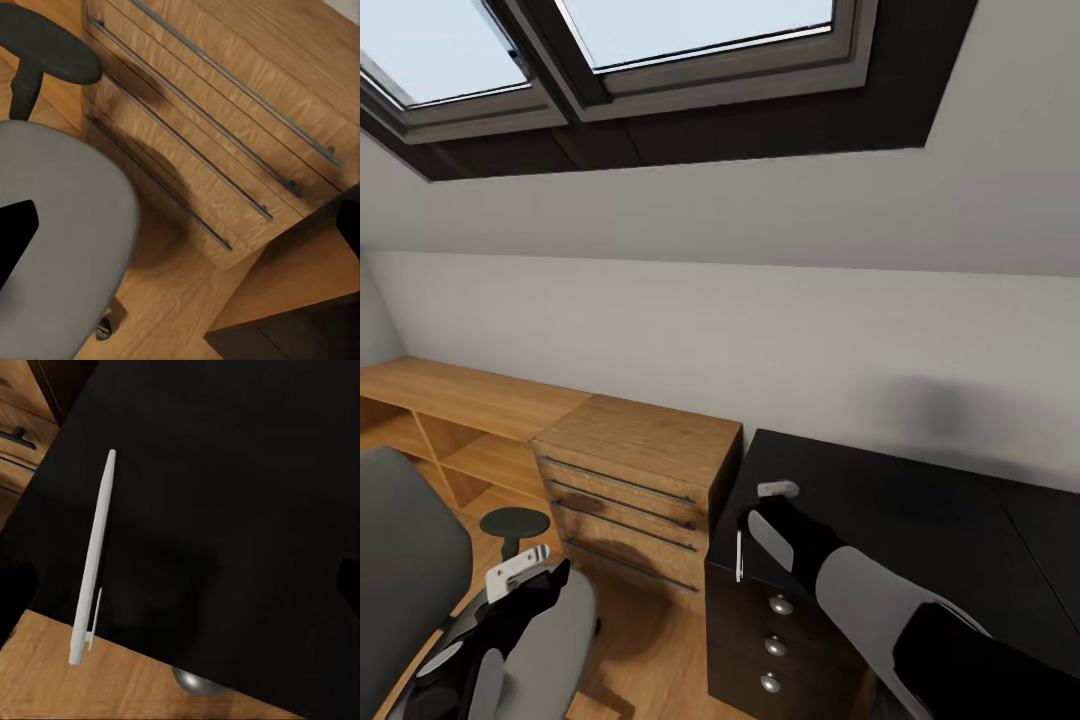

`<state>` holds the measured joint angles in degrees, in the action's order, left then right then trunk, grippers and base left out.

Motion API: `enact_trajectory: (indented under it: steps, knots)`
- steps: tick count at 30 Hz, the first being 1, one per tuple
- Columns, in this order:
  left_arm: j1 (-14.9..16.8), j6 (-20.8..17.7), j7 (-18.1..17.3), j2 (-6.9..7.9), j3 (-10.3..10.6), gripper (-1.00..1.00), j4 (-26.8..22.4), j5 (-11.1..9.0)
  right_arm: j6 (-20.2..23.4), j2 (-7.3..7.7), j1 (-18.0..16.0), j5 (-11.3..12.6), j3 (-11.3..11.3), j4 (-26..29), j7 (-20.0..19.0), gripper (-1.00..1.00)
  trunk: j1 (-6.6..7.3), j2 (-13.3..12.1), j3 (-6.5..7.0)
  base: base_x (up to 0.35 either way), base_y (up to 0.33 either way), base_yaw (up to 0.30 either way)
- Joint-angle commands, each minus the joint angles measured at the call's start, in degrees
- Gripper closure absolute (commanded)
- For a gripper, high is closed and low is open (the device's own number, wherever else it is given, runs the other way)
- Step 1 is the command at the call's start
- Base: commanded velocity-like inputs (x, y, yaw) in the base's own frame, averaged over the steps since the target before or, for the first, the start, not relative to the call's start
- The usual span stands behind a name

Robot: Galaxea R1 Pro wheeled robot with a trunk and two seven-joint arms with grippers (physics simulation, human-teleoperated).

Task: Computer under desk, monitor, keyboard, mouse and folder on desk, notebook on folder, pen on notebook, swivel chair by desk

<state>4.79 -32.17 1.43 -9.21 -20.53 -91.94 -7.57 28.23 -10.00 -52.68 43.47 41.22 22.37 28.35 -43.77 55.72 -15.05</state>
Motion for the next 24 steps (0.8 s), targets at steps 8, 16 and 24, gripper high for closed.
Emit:
enact_trajectory:
  steps: [8, 16, 24]
  knots:
    - [0.0, -0.3, 0.2, 0.06, -0.2, -1.00, 0.0, -0.6, 1.5, 0.00, -0.1, 4.1, 0.3, 0.0, 0.5, -1.00, -0.01, 0.1, -0.08, 0.000, 0.000, 0.000]
    - [0.0, -0.5, 0.2, 0.07, -0.3, -1.00, 0.0, -0.7, 1.6, 0.00, -0.1, 4.5, 0.4, 0.1, 0.5, -1.00, -0.01, 0.1, -0.42, 0.000, 0.000, 0.000]
    - [0.0, -0.6, 0.2, 0.07, -0.3, -1.00, 0.1, -0.6, 1.6, 0.00, -0.1, 4.5, 0.3, 0.1, 0.5, -1.00, -0.01, 0.1, -1.11, 0.000, 0.000, 0.000]
